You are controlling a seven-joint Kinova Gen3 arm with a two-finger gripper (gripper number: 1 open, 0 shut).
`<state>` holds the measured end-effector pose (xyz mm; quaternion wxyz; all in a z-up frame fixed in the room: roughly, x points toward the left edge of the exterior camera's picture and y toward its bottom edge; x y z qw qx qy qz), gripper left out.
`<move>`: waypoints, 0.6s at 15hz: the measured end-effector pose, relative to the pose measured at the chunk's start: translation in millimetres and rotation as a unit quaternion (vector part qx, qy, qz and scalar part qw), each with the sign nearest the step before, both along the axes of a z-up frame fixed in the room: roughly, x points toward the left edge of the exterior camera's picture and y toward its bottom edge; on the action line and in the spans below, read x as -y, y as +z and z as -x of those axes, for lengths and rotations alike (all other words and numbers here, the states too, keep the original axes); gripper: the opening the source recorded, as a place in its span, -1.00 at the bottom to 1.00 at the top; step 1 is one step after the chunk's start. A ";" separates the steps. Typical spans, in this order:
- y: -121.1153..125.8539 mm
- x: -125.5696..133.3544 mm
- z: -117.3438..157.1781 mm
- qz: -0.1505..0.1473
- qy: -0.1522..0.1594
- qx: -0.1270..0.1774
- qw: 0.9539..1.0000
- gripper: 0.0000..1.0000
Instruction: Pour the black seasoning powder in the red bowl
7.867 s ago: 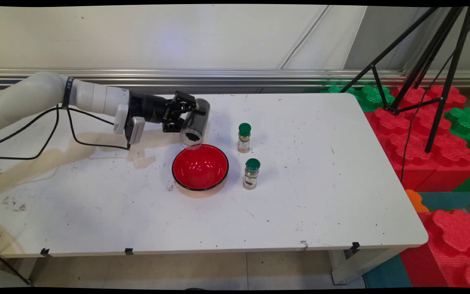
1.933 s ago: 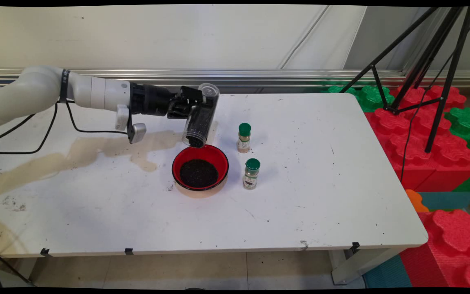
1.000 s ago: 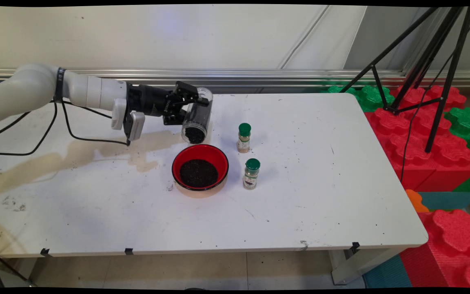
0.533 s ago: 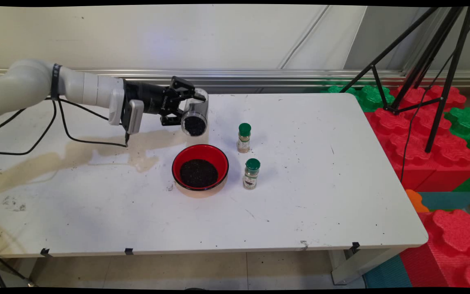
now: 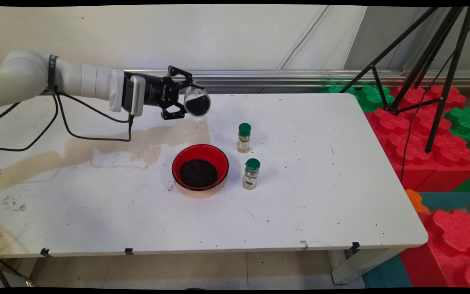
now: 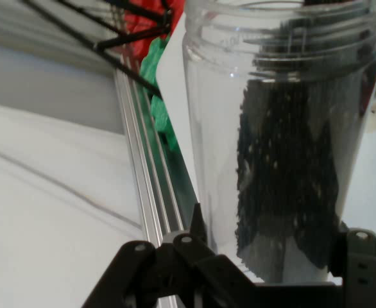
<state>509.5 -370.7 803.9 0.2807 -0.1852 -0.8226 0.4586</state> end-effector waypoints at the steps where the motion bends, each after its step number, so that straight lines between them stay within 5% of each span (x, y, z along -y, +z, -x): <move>1: 1.5 0.7 -0.1 -0.007 0.007 -0.009 1.000 -1.00; 5: 13.2 4.9 -0.3 -0.047 0.049 -0.067 0.995 -1.00; 9: 18.2 8.1 -0.2 -0.101 0.089 -0.124 0.983 -1.00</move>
